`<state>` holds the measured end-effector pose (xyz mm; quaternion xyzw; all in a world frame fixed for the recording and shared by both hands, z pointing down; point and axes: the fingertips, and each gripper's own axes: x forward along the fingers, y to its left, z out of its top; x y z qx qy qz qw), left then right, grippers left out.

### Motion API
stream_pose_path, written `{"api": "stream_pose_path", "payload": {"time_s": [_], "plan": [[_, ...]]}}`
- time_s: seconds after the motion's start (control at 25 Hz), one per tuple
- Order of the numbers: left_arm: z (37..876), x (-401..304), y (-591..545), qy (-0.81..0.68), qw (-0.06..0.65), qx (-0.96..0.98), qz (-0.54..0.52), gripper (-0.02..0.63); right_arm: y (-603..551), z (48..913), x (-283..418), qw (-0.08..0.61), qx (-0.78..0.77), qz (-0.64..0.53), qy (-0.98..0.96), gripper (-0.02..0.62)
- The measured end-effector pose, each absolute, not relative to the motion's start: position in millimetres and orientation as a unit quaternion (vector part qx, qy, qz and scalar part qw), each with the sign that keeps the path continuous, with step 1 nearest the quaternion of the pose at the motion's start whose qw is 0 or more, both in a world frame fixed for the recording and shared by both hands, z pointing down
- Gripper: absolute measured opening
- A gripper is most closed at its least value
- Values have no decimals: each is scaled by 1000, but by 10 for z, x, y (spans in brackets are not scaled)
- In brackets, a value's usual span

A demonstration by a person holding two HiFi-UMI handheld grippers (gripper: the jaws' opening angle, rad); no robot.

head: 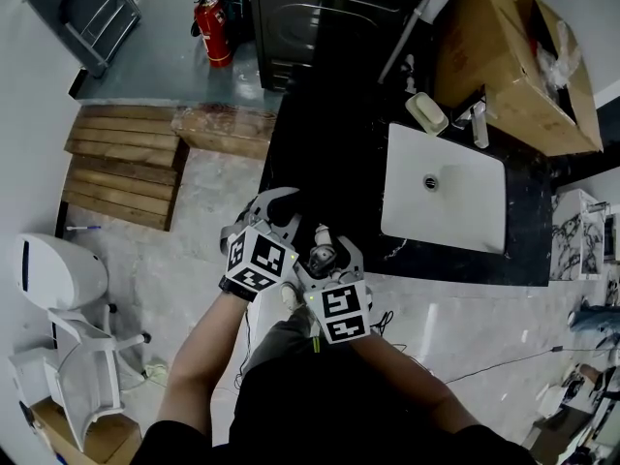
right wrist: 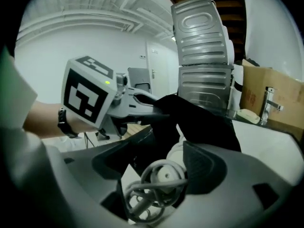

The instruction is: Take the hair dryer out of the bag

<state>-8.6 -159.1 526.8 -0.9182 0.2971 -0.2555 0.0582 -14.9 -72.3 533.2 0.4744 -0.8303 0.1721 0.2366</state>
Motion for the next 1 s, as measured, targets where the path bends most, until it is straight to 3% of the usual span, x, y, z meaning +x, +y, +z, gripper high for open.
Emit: {"api": "stream_pose_path", "payload": {"time_s": [0.56, 0.72, 1.0], "plan": [[5179, -154, -1569, 300, 65, -920, -245, 41, -755, 5435, -59, 308, 486, 112, -810, 314], [5179, -192, -1517, 302, 61, -920, -242, 41, -750, 5536, 84, 298, 501, 153, -798, 356], [5167, -206, -1435, 301, 63, -921, -238, 41, -769, 5518, 281, 299, 518, 174, -782, 357]]}}
